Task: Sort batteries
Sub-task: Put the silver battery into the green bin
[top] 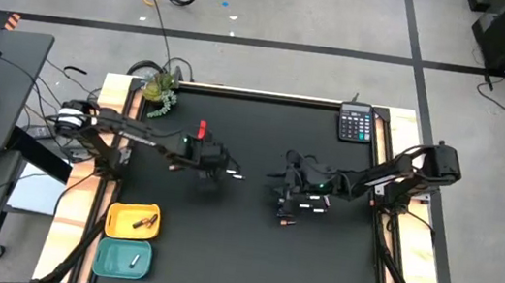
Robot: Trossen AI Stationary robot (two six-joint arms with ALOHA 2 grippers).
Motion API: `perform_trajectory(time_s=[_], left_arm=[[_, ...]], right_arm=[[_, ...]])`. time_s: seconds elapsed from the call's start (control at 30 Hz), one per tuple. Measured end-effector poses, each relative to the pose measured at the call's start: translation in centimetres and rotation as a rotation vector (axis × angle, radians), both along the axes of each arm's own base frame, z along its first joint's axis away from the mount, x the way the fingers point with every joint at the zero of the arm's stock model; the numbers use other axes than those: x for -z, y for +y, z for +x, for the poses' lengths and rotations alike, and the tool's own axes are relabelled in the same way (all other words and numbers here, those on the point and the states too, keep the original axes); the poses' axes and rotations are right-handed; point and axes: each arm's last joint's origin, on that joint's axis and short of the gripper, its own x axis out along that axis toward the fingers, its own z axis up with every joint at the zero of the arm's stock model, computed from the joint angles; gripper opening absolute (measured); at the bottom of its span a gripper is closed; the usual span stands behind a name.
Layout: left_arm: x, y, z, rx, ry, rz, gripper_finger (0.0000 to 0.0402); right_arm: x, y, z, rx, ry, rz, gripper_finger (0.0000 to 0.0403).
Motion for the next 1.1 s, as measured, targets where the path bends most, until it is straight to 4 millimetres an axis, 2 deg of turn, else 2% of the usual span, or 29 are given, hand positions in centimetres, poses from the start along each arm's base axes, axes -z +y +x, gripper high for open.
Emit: perform_trajectory(time_s=[0.1, 0.27, 0.47, 0.97, 1.1], left_arm=[[0.3, 0.8, -0.1, -0.004, -0.014, -0.080, 0.0154], [0.0, 0.6, -0.3, 0.056, -0.024, -0.235, 0.0172], [0.6, -0.1, -0.3, 0.172, 0.026, -0.166, 0.0180], [3.3, -0.2, -1.8, 0.144, 0.056, -0.161, 0.0190], [3.8, -0.2, -2.2, 0.094, 0.044, -0.177, 0.0176]], right_arm=[[-0.4, 0.1, -0.1, -0.005, -0.015, -0.007, 0.0169], [-0.5, 0.1, -0.1, -0.011, -0.015, -0.019, 0.0169], [-0.6, 0.1, 0.0, -0.018, -0.035, -0.045, 0.0169], [-0.7, 0.1, 0.0, -0.020, -0.044, -0.048, 0.0169], [-0.8, 0.1, 0.0, -0.019, -0.048, -0.048, 0.0169]])
